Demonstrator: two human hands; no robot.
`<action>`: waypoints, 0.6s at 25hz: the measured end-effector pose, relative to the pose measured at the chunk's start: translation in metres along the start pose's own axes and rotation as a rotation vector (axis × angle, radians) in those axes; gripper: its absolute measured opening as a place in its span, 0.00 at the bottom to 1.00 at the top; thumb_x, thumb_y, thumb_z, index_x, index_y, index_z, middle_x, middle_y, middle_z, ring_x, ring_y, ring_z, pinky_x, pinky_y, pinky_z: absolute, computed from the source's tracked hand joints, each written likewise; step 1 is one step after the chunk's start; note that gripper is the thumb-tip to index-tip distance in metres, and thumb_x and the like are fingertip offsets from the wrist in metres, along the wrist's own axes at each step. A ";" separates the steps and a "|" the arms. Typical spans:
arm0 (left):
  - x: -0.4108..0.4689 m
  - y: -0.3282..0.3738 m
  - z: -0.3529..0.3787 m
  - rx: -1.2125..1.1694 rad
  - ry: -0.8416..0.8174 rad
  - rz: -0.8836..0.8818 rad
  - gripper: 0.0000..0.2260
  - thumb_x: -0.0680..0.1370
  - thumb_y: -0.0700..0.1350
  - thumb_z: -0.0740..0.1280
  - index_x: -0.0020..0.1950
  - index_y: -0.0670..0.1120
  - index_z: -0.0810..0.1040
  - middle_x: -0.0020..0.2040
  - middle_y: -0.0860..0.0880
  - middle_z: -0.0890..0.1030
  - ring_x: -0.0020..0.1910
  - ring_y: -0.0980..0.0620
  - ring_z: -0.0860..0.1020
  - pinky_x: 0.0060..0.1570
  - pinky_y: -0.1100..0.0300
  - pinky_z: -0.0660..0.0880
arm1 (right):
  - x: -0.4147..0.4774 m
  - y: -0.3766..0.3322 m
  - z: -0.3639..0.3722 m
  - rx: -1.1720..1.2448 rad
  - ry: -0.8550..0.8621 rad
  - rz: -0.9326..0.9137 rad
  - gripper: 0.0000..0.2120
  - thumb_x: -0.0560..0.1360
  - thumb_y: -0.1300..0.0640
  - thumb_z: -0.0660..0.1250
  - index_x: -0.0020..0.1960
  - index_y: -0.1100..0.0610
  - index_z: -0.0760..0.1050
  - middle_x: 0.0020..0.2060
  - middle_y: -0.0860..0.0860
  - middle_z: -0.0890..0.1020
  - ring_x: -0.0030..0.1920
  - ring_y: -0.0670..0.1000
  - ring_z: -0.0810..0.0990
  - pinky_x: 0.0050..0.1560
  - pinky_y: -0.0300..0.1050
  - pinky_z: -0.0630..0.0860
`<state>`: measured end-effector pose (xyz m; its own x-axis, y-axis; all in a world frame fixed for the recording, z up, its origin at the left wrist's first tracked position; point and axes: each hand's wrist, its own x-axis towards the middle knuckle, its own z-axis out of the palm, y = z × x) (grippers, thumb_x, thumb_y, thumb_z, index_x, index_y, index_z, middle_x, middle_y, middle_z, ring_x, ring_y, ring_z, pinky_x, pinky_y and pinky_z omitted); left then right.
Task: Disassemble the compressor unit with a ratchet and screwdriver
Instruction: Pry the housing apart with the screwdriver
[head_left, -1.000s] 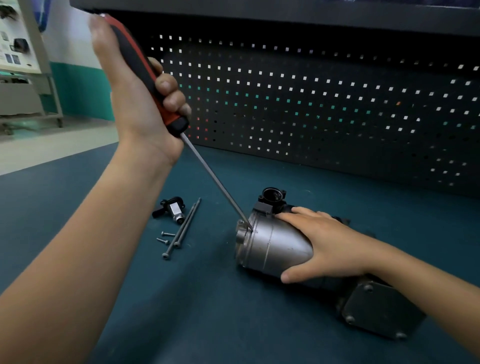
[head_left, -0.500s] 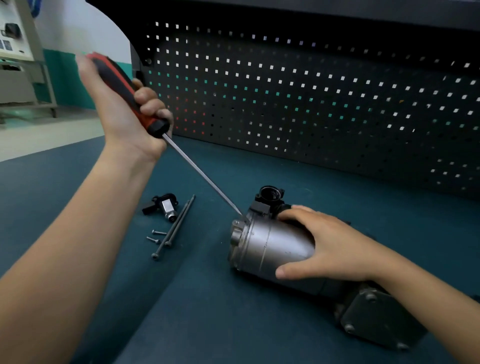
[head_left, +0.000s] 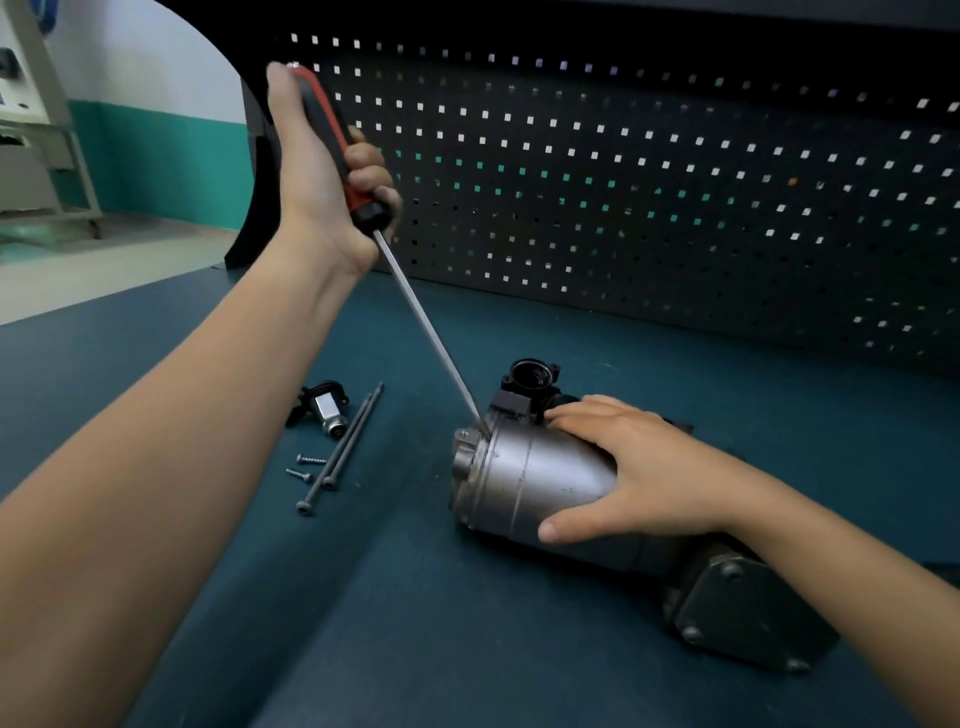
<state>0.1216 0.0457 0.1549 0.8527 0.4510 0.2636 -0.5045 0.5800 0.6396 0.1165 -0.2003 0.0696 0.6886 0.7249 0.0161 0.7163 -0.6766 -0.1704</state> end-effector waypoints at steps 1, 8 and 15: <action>-0.002 0.000 0.004 0.037 0.019 0.014 0.24 0.77 0.67 0.51 0.34 0.48 0.65 0.22 0.56 0.64 0.19 0.60 0.61 0.20 0.68 0.60 | 0.000 0.001 0.000 0.004 -0.002 -0.001 0.46 0.62 0.33 0.69 0.73 0.51 0.60 0.72 0.40 0.61 0.69 0.40 0.54 0.69 0.40 0.54; -0.061 -0.014 0.103 0.553 -0.394 0.174 0.17 0.82 0.53 0.53 0.36 0.47 0.65 0.21 0.55 0.65 0.17 0.57 0.60 0.23 0.68 0.58 | -0.002 0.005 0.003 0.022 -0.009 0.044 0.49 0.60 0.29 0.67 0.75 0.48 0.56 0.73 0.38 0.55 0.72 0.41 0.53 0.70 0.39 0.52; -0.099 -0.078 0.139 0.926 -0.807 0.220 0.19 0.78 0.55 0.63 0.32 0.48 0.64 0.19 0.54 0.67 0.17 0.53 0.66 0.21 0.68 0.63 | -0.036 0.050 -0.017 0.059 0.020 0.202 0.52 0.52 0.22 0.53 0.73 0.42 0.58 0.72 0.37 0.59 0.71 0.39 0.57 0.72 0.42 0.52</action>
<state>0.0954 -0.1387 0.1792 0.7675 -0.2569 0.5874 -0.6411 -0.2985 0.7070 0.1293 -0.2619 0.0773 0.8200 0.5724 -0.0051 0.5561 -0.7987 -0.2300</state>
